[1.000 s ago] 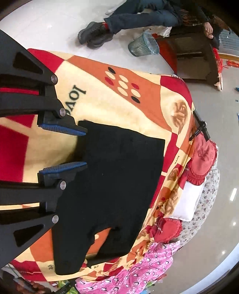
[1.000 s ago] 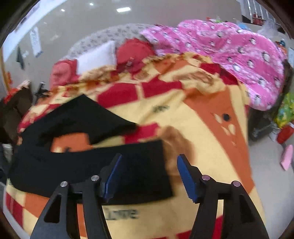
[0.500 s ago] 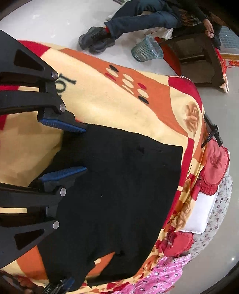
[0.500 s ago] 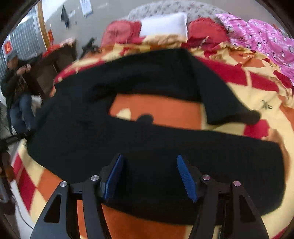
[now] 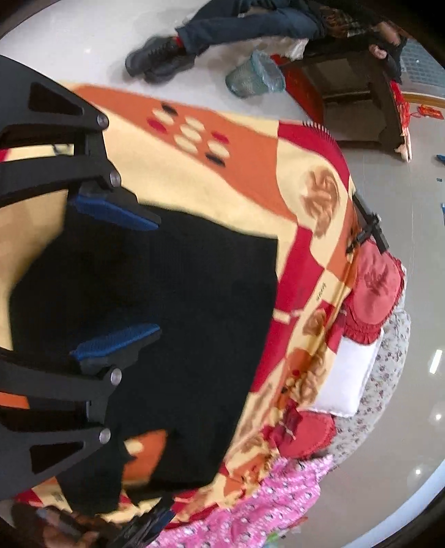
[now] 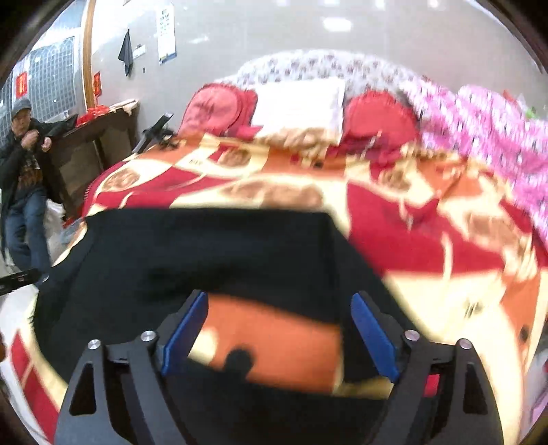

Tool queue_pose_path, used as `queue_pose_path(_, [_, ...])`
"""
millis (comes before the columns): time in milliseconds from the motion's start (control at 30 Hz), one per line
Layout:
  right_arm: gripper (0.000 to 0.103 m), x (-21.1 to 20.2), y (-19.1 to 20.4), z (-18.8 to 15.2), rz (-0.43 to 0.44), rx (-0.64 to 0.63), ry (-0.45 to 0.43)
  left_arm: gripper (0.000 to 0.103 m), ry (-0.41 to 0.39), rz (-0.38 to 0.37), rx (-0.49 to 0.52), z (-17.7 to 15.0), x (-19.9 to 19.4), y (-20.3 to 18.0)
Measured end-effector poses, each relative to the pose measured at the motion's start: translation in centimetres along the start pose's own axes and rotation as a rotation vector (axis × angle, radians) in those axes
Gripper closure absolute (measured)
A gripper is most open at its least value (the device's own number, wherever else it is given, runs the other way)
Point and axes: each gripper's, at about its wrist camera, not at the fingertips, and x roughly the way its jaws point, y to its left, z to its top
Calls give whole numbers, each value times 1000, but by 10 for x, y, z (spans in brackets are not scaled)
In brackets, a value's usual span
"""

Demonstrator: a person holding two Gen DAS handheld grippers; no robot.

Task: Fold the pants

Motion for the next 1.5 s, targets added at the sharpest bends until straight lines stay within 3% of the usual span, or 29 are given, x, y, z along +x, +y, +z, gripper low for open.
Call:
queue_pose_path(100, [15,18,-10,18,-99,-40,-9,34,12,-48,0,7,18,-5])
queue_pose_path(167, [13,29,-20,23,-126,-35,-7,34,44,-32,29,5,35,-7])
queue_pose_path(333, [13,70,-39,28,-90,-9,60,36,120,9,33,6,73,1])
queue_pose_path(400, [41,82,-39,27,-48,-10,85,36,122,8,18,8,77,7])
queue_pose_path(433, [77,85,-39,27,-34,-9,96,36,121,4,13,10,77,9])
queue_pose_path(467, [89,90,-38,27,-21,-2,114,36,120,-3,5,11,76,13])
queue_pose_path(600, [93,64,-27,25,-2,-48,91,36,101,-23,-34,13,65,16])
queue_pose_path(733, [97,-5,-14,7,70,-142,16,36,53,-40,-126,5,43,29])
queue_pose_path(833, [97,-56,-6,-26,117,-210,1,36,15,-52,-185,-4,27,39])
queue_pose_path(933, [97,-88,3,-70,162,-268,41,36,-1,-74,-231,-15,14,48])
queue_pose_path(1067, [98,-97,5,-116,188,-272,113,35,-10,-107,-259,-27,3,54])
queue_pose_path(1200, [98,-90,-4,-135,190,-197,147,32,-23,-132,-244,-31,-6,55])
queue_pose_path(1300, [98,-86,-8,-138,192,-174,149,27,-31,-145,-226,-22,5,49])
queue_pose_path(1500, [95,-84,-16,-125,166,-156,131,28,18,-74,-233,-11,38,44])
